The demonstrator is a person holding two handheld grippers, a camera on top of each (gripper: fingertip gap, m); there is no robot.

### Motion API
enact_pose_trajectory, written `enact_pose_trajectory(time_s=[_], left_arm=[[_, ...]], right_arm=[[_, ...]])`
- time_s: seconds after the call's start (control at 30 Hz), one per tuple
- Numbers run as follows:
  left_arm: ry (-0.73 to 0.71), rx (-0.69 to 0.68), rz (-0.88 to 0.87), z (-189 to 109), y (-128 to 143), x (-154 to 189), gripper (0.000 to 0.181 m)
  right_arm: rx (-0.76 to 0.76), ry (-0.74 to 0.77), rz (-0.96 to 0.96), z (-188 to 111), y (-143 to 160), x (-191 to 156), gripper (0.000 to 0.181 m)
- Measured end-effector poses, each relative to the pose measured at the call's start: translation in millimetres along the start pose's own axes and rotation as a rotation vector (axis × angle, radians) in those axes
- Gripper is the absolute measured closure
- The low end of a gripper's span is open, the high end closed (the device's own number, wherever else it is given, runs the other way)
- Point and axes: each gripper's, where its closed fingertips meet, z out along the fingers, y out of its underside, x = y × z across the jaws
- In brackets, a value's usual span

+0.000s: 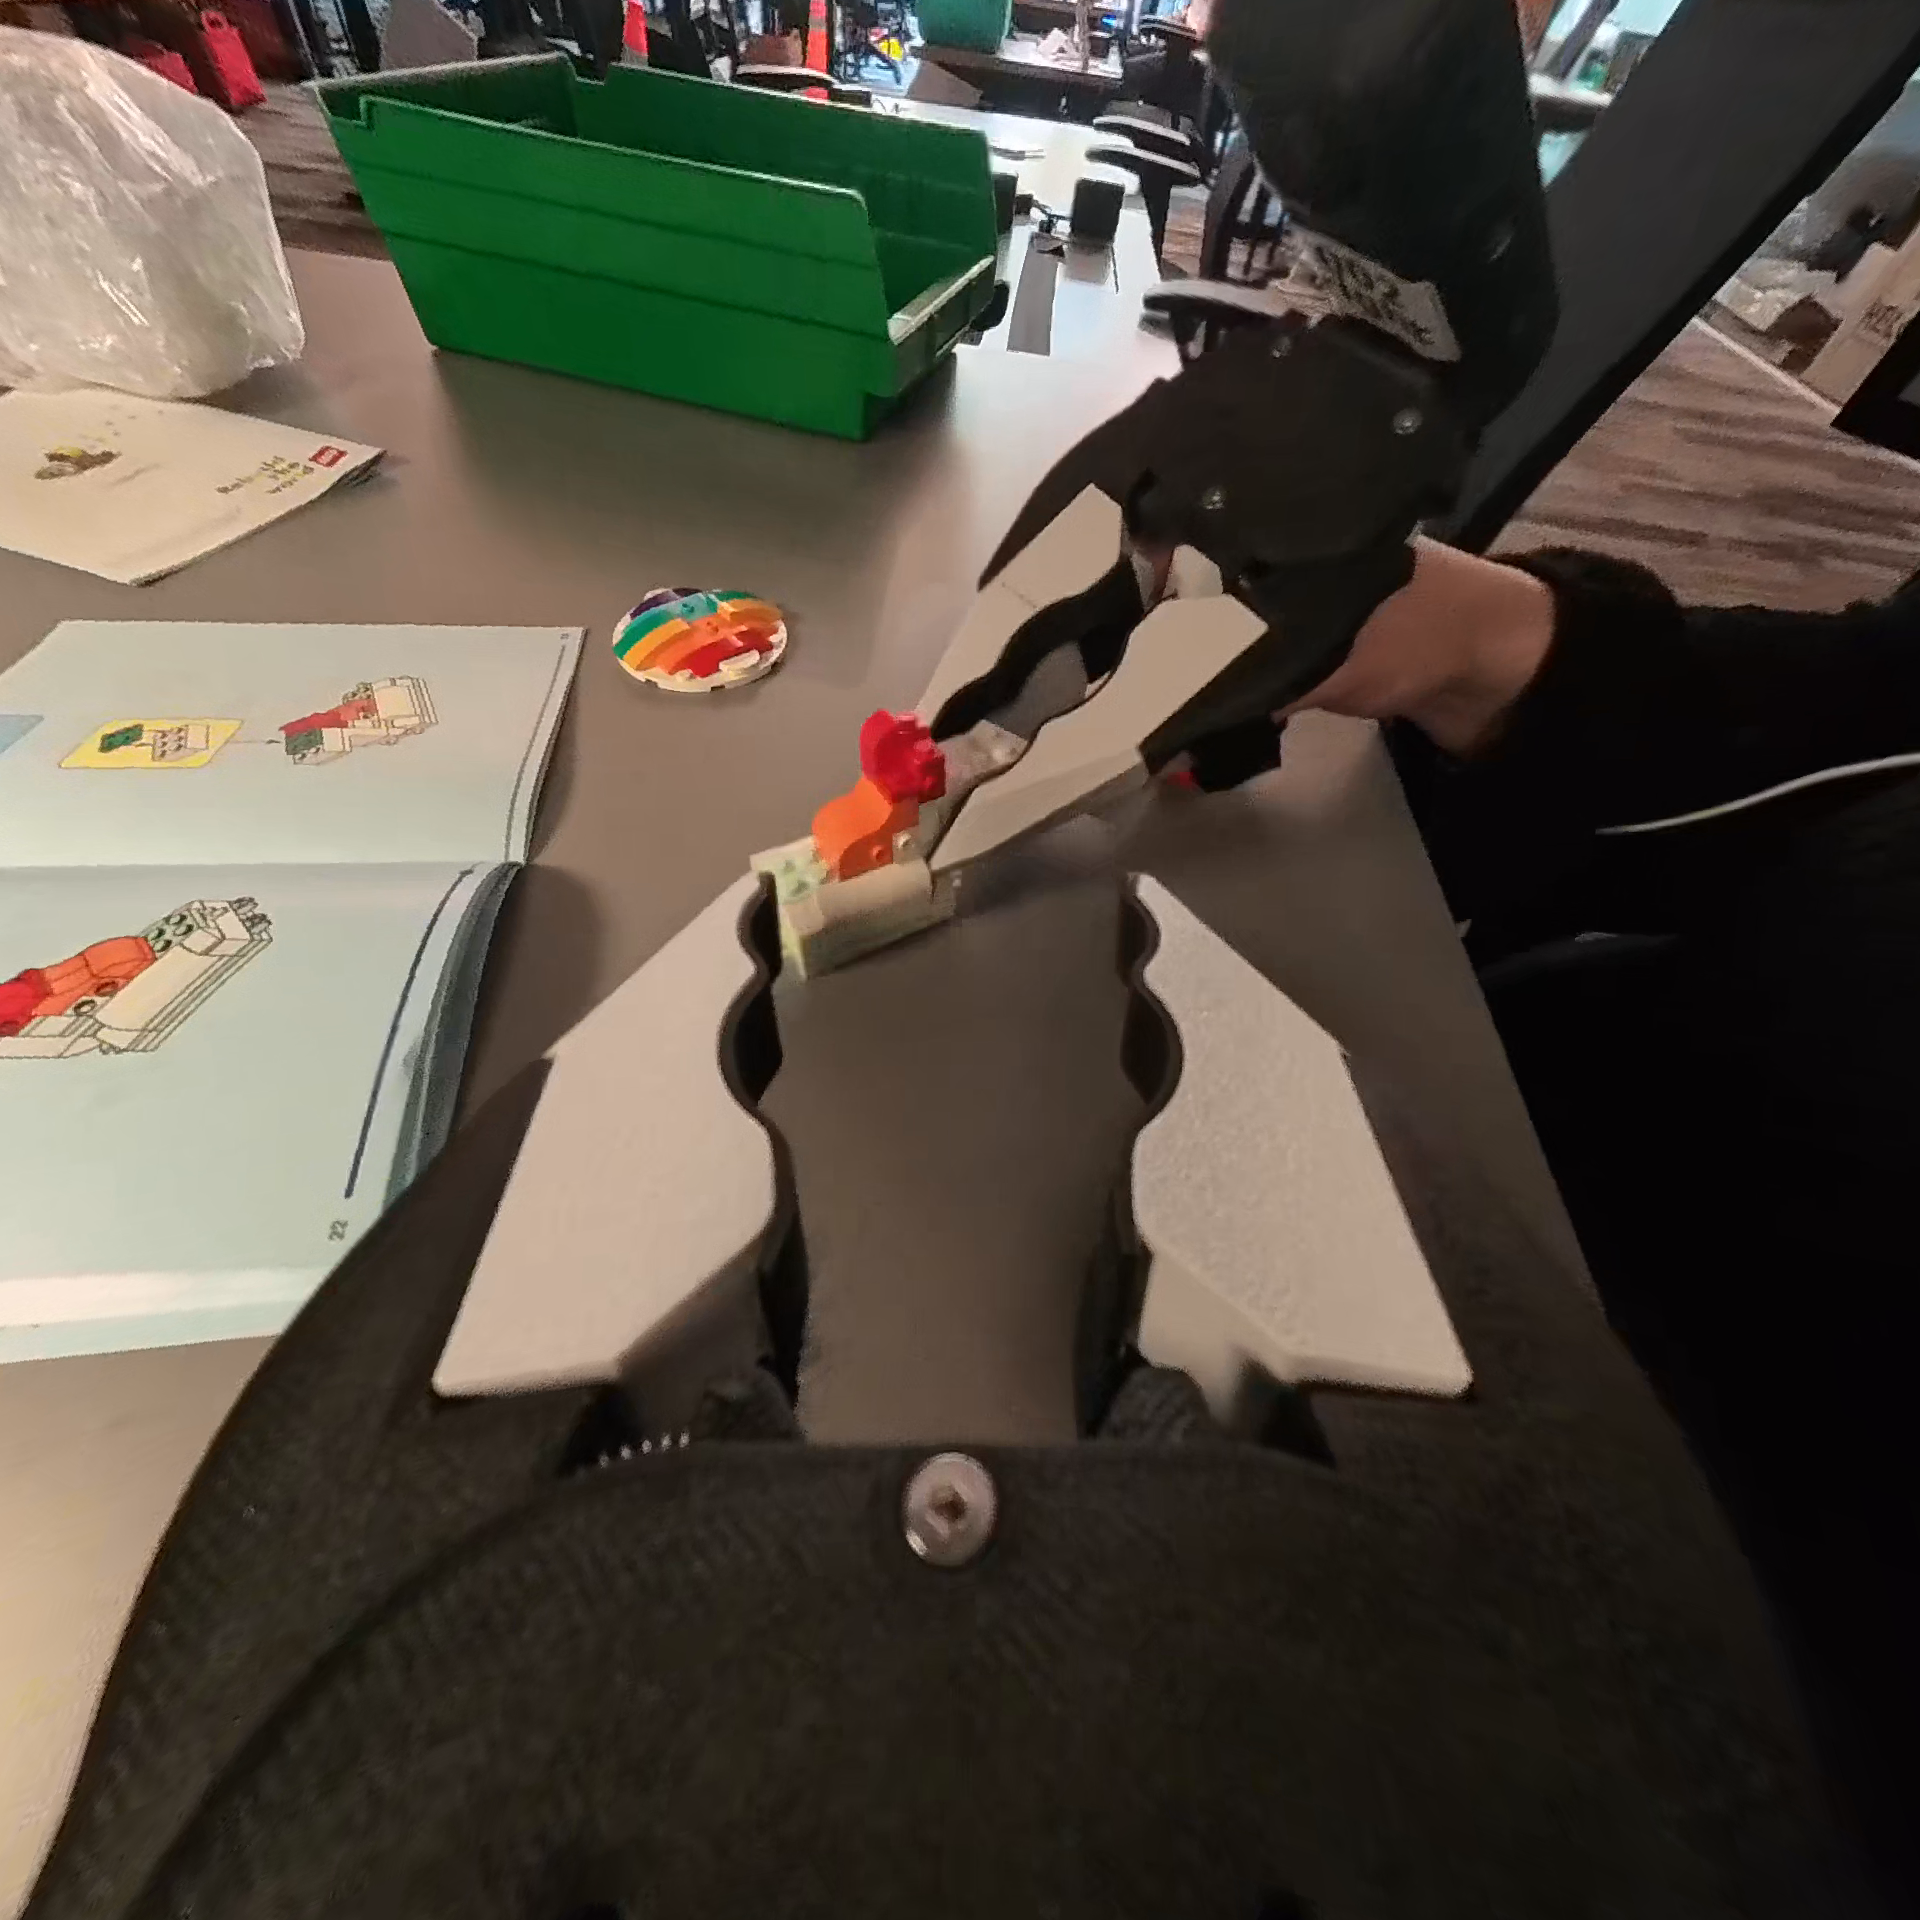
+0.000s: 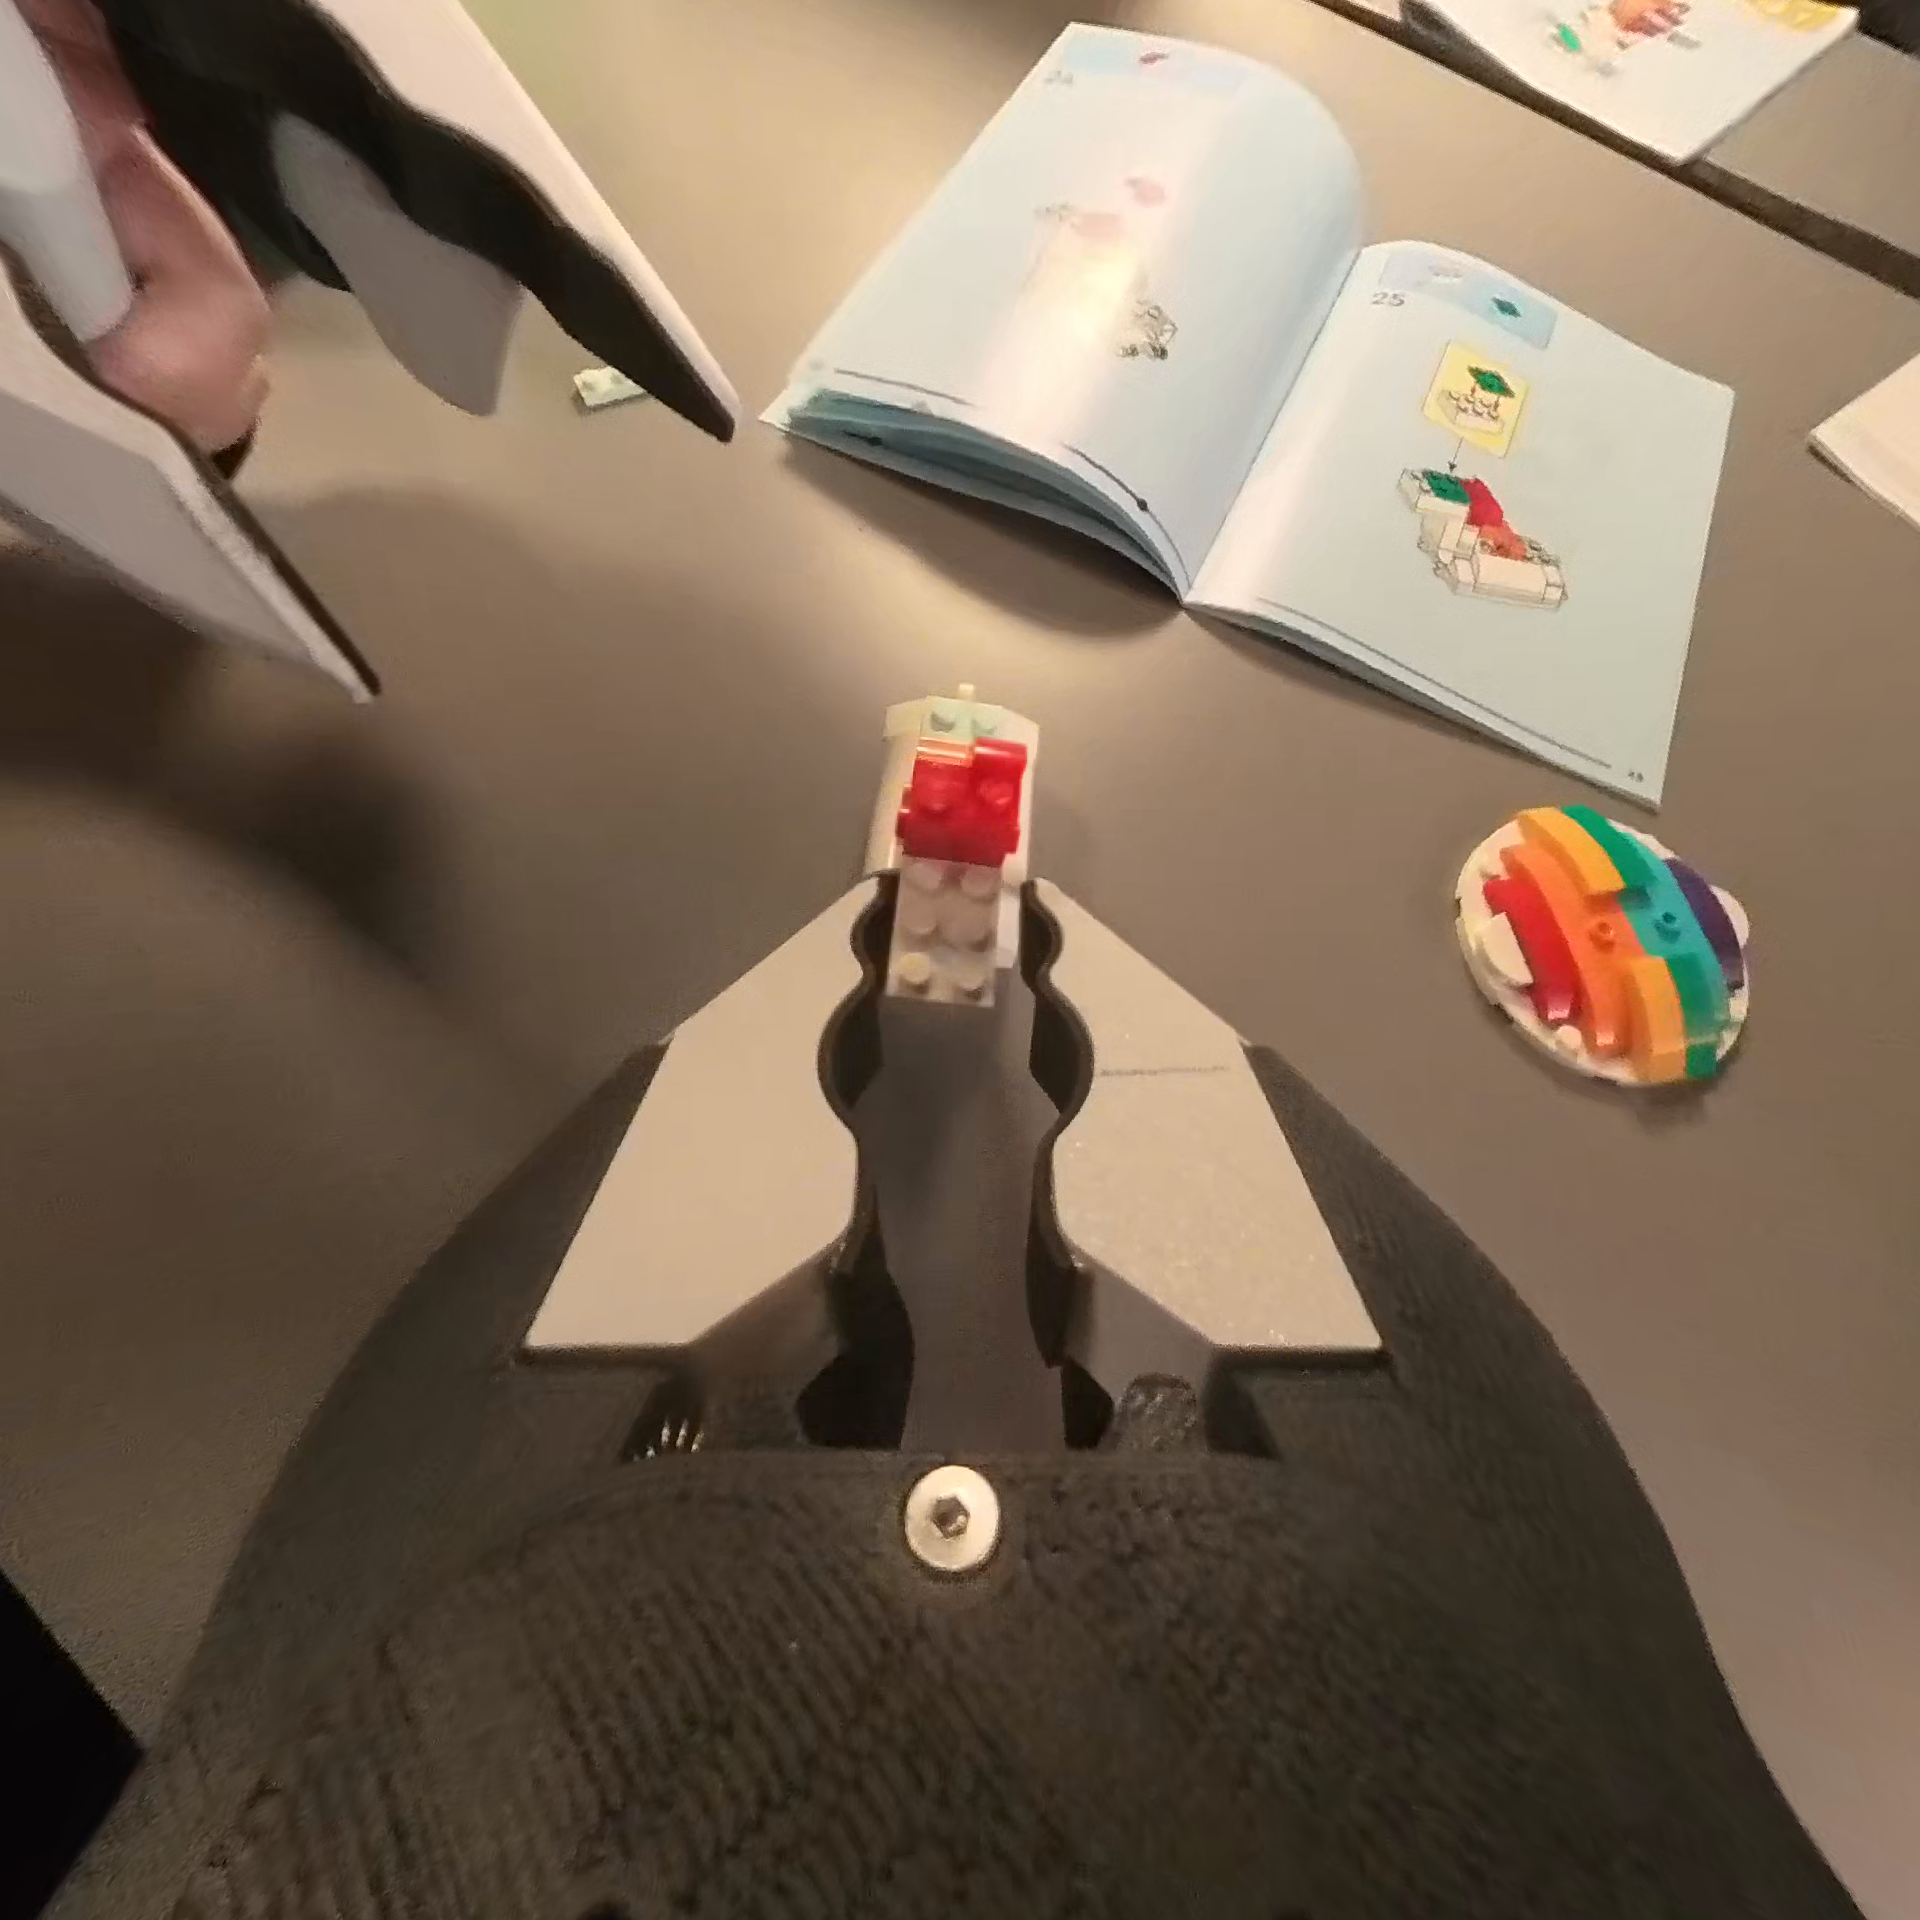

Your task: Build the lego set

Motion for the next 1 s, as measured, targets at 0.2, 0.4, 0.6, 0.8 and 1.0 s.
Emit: enact_pose_trajectory(time_s=[0.2,0.4,0.6,0.8,1.0], left_arm=[[0.070,0.020,0.006,4.2,-1.6,12.8,0.110],[0.260,0.055,-0.144,2.1,-7.6,32.4,0.128],[0.364,0.062,-0.186,3.8,-7.5,46.8,0.143],[0.272,0.040,-0.130,8.2,-3.4,39.8,0.145],[0.265,0.027,-0.205,14.2,2.5,34.4,0.145]], right_arm=[[0.171,-0.385,-0.002,-25.9,-27.9,-36.5,0.166],[0.313,-0.664,0.018,-58.3,-46.6,-57.2,0.166],[0.271,-0.677,-0.057,-59.8,-41.1,-65.1,0.166],[0.196,-0.420,-0.093,-67.0,-22.3,-32.0,0.140],[-0.019,-0.286,-0.081,-86.3,45.0,-3.5,0.146]])
